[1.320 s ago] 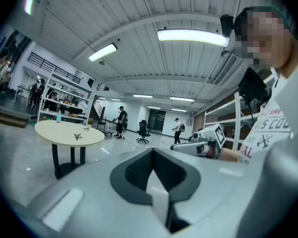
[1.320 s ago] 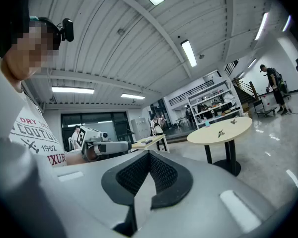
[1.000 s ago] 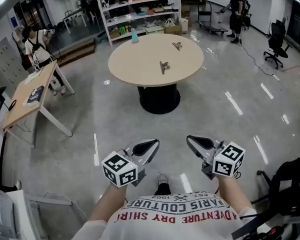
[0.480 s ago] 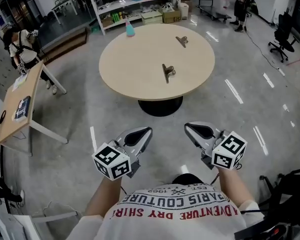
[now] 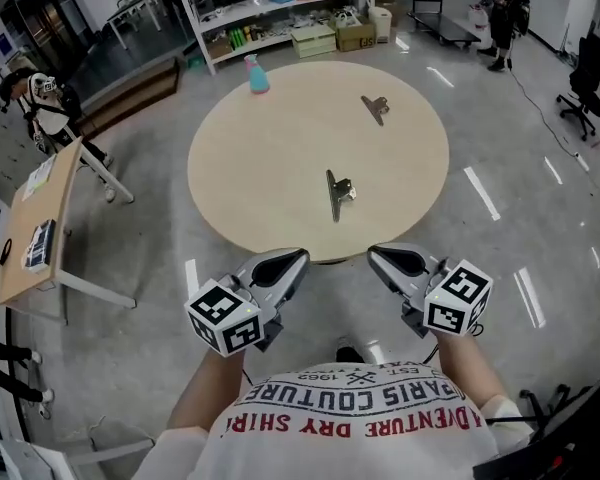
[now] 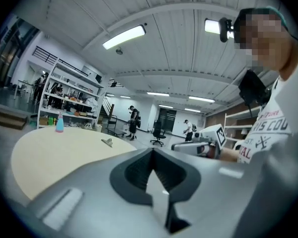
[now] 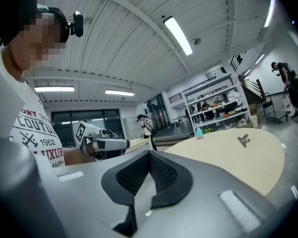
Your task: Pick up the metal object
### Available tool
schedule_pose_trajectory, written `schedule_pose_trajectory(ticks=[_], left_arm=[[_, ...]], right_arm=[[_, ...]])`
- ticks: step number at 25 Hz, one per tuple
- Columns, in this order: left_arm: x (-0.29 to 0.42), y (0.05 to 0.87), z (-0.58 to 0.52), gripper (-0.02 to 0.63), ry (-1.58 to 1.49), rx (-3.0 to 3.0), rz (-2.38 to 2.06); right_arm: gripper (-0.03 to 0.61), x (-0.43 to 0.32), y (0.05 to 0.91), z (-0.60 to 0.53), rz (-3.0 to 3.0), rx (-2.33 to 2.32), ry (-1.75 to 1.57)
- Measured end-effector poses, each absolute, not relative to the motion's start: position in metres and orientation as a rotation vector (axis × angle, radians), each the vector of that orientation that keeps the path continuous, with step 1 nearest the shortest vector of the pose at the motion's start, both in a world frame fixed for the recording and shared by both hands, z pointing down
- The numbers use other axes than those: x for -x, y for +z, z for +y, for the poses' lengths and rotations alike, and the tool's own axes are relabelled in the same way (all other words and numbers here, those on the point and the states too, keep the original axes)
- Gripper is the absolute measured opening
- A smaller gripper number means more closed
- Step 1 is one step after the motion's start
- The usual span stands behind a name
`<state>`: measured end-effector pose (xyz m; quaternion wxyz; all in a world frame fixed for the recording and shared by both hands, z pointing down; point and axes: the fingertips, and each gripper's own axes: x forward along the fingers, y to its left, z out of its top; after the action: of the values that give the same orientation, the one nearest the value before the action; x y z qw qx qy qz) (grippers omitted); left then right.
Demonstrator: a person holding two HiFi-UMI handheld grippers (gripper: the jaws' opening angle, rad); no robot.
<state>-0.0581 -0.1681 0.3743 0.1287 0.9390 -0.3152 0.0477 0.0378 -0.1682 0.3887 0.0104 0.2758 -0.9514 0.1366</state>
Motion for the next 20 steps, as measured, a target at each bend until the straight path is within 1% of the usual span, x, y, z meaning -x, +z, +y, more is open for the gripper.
schedule_pose_trajectory(ticks=[9,20], left_arm=[[0.055,0.397,-0.233,0.002,0.179,-2.697,-0.94],[0.078,0.42,-0.297,0.002,0.209,-2.63,-0.935]], right_arm=[[0.0,-0.046,0.398,-0.244,-2.959,-0.849,0.48],[0.0,-0.043,0.43,-0.323,-2.879,-0.897,0.588]])
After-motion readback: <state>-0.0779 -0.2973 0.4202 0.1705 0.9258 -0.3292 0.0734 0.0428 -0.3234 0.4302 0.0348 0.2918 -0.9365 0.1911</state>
